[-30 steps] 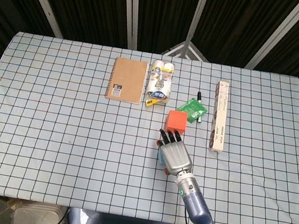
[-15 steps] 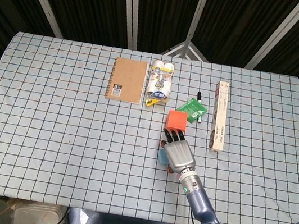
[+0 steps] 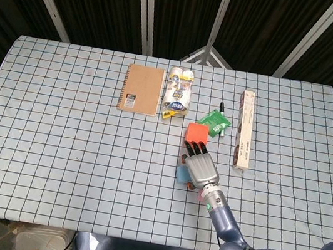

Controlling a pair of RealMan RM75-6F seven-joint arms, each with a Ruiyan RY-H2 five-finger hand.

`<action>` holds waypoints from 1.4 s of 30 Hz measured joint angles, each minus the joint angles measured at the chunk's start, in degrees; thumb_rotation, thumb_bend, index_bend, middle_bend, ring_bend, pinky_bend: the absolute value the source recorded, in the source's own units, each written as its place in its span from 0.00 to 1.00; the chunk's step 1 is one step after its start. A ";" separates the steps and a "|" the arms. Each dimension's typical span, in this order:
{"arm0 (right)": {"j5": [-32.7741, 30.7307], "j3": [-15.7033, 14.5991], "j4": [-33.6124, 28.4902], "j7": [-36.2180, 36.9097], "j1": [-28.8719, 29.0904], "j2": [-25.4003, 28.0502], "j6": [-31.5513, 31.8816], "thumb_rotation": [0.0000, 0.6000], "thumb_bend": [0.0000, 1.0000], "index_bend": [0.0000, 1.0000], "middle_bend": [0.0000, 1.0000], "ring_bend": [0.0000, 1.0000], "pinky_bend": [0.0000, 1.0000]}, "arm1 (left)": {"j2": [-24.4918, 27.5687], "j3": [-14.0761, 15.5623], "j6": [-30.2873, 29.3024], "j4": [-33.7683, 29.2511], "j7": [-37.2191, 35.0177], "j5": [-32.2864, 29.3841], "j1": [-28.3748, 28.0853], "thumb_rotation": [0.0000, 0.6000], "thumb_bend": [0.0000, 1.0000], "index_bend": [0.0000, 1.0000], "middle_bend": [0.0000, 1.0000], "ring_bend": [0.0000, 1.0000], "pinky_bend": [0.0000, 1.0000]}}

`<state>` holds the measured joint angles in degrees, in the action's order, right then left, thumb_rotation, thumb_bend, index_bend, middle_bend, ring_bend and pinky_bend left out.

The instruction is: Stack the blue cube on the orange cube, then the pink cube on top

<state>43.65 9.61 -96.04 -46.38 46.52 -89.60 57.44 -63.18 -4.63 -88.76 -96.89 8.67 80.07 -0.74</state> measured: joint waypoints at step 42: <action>-18.66 5.17 -13.77 -8.05 7.11 14.60 5.76 1.00 0.34 0.45 0.00 0.00 0.00 | 1.04 -0.06 -0.06 0.27 -3.26 -0.09 0.29 1.00 0.12 0.07 0.00 0.00 0.00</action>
<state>24.99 14.78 -109.81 -54.44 53.64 -75.00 63.20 -62.14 -4.70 -88.81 -96.62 5.41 79.98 -0.45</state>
